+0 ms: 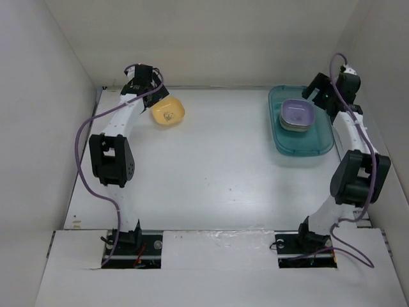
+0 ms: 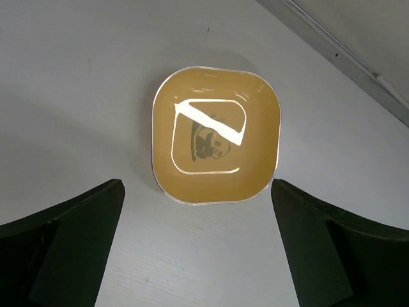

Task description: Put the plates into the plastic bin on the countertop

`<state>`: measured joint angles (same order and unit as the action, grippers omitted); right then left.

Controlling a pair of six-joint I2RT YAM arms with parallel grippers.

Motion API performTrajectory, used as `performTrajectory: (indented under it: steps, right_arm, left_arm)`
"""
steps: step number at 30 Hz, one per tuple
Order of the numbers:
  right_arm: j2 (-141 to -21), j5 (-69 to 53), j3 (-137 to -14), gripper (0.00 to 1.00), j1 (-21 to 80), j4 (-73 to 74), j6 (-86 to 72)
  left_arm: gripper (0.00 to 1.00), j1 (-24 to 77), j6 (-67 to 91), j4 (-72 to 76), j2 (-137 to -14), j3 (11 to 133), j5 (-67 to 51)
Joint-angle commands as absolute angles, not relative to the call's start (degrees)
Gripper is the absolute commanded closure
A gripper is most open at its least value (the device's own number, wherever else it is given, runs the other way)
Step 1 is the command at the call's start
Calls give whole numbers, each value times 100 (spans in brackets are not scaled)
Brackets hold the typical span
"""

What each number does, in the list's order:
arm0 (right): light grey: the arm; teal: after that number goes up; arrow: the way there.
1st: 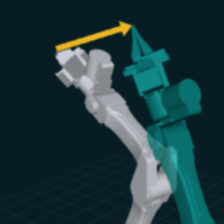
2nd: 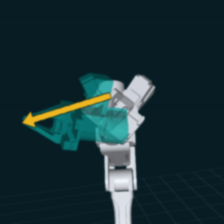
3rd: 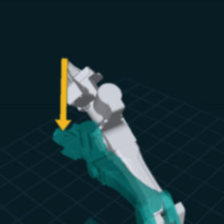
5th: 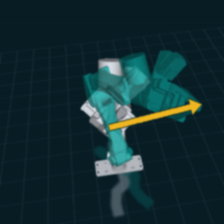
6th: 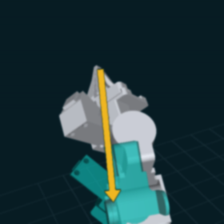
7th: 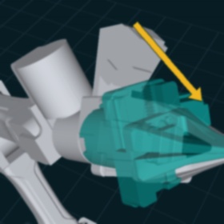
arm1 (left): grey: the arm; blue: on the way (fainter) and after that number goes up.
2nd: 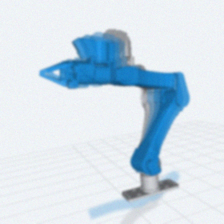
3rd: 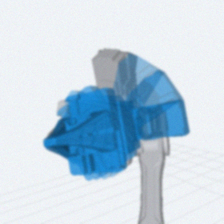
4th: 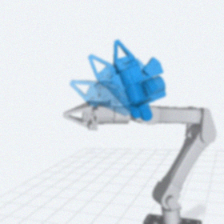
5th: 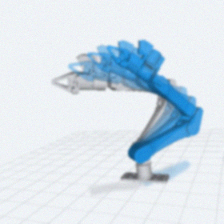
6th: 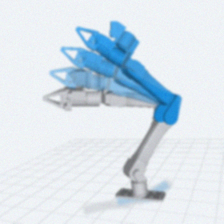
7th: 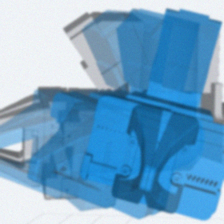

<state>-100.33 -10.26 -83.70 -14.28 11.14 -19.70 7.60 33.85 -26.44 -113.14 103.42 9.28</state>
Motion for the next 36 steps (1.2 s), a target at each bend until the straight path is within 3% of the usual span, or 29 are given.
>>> performTrajectory:
  steps: [1, 7, 13, 18, 23, 24, 25, 29, 36]
  right_arm:
    - [-9045, -529, -8509, 0, -398, 992, -1802]
    - [-8078, -62, -7920, 0, 789, 1107, -1626]
    - [-7534, -9, -7639, 0, 1221, 1318, -1679]
    - [-7181, 44, -7549, 0, 1424, 1414, -1731]
    - [-6831, 44, -7542, 0, 1617, 1564, -1731]
    - [-6751, 44, -7541, 0, 1669, 1617, -1792]
    - [-6663, 105, -7437, 0, 1740, 1617, -1793]
    - [-6530, -166, -7461, 0, 2011, 1556, -1846]
    - [-7557, -140, -7989, 0, 2426, 1951, -1644]
  left_arm:
    - [0, 642, 3191, -2803, -11757, 11106, 1142]
    - [8, 536, 3305, -3383, -12567, 11909, 1302]
    - [23, 536, 3804, -3085, -12744, 11128, 1143]
    - [61, 536, 3990, -2945, -12955, 10768, 976]
    - [62, 536, 3937, -3215, -13402, 11196, 747]
    - [76, 536, 3859, -3312, -13516, 11319, 660]
    - [100, 536, 3858, -3400, -13587, 11425, 590]
    - [100, 903, 3806, -3174, -12740, 10954, 825]
    - [100, 2256, 3253, -2935, -11015, 10459, 1257]
